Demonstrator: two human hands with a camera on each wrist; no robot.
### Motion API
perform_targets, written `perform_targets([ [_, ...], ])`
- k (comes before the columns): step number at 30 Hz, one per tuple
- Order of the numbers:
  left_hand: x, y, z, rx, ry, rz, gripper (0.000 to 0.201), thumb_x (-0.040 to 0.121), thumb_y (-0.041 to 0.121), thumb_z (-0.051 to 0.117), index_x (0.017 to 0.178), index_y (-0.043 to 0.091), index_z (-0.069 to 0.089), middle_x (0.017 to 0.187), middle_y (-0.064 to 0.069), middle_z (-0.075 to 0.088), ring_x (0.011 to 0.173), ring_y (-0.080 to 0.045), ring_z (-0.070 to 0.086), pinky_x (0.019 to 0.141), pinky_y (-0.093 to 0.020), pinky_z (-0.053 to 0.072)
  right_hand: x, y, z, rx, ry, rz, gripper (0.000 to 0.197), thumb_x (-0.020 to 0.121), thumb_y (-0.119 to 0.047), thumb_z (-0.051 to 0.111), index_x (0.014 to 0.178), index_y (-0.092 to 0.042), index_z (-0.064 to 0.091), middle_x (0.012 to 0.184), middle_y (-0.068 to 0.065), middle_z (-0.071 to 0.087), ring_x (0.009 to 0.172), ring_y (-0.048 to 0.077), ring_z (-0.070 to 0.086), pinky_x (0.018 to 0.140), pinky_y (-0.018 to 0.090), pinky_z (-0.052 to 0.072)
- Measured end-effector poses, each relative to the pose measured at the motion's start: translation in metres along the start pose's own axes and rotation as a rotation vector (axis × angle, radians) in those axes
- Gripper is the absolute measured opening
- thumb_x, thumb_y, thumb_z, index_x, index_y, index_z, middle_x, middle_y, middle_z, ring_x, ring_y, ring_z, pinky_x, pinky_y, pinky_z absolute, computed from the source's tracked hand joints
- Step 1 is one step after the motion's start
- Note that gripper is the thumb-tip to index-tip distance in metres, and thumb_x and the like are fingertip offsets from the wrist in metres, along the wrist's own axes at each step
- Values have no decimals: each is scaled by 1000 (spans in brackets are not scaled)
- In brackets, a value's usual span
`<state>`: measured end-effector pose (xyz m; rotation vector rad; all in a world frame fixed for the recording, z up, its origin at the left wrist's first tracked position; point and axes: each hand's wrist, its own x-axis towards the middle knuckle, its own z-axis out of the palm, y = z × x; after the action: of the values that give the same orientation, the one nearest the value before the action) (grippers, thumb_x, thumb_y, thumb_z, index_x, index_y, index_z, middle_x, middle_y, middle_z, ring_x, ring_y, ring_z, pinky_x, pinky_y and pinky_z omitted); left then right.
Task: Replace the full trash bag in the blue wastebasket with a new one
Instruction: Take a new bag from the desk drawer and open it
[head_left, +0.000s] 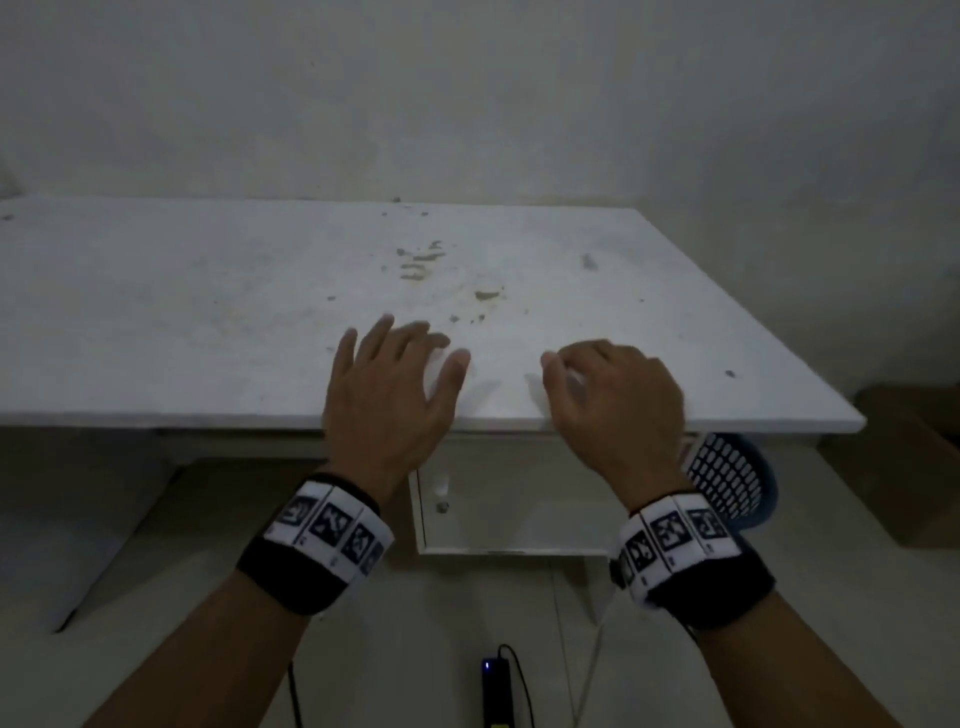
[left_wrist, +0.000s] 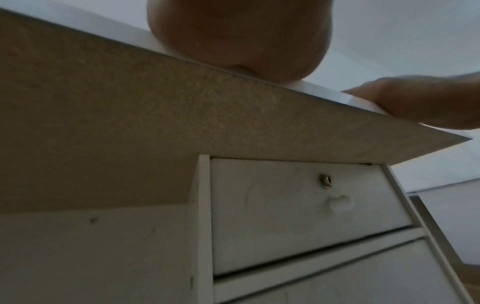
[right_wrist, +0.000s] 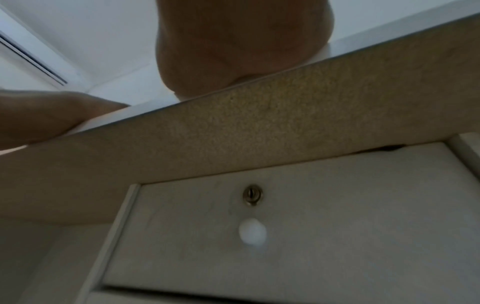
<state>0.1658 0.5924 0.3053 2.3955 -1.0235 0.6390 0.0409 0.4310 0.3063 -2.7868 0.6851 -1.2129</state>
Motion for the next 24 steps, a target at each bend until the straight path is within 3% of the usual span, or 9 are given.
perform_targets([
  [2,-4,0,3,-33,99,56,51,96,52,27,116,21,64,122,-2,65,123,-24,53,105,-41,36,-5,1,8,-12,105,9,40,94,-42,43,71,-20,67,67,-5,65,60,20,57,58,27,34],
  [4,-6,-1,5,-98,216,83,41,100,42,34,112,19,65,107,-4,71,101,-24,63,90,-37,44,-11,3,11,12,222,-23,37,94,-37,44,62,-21,53,54,-8,47,50,18,45,60,27,31],
  [6,-8,-6,7,-193,357,114,31,100,34,41,107,18,67,91,-3,72,81,-24,63,76,-35,47,-22,6,13,42,307,-83,32,95,-31,45,64,-23,41,55,-12,37,50,15,36,67,30,35],
  [9,-4,-15,10,-310,488,108,25,100,21,39,105,13,62,75,-3,62,69,-23,56,63,-33,42,-41,13,12,119,312,-149,27,97,-27,43,70,-21,44,60,-9,44,60,15,42,73,34,40],
  [11,-2,-16,7,-282,467,48,25,98,10,34,109,9,56,73,-7,55,66,-24,49,60,-32,36,-52,20,6,179,311,-136,21,96,-23,51,77,-15,56,70,-2,58,78,19,51,74,35,42],
  [13,-4,-18,-1,-111,404,71,29,91,2,35,109,9,56,72,-9,55,64,-21,42,61,-31,31,-59,24,-3,209,360,-145,15,91,-20,61,78,-13,59,75,1,61,88,22,49,73,32,41],
  [17,-5,-26,-6,-1,403,203,29,86,15,34,101,12,59,78,-5,60,69,-16,39,64,-29,28,-81,22,-4,120,490,-240,15,86,-21,63,74,-13,58,75,1,57,77,20,47,67,30,37],
  [20,-5,-26,-3,-31,412,162,21,88,22,44,100,14,59,79,1,54,76,-15,42,68,-30,33,-98,27,22,201,270,-198,14,87,-24,58,75,-17,56,74,-5,53,72,13,47,59,24,36],
  [24,-3,-29,-1,-21,417,149,26,89,38,46,99,17,59,81,7,50,82,-13,43,72,-31,38,-81,38,56,178,-109,127,20,92,-36,55,88,-17,61,86,0,62,84,23,62,61,27,44],
])
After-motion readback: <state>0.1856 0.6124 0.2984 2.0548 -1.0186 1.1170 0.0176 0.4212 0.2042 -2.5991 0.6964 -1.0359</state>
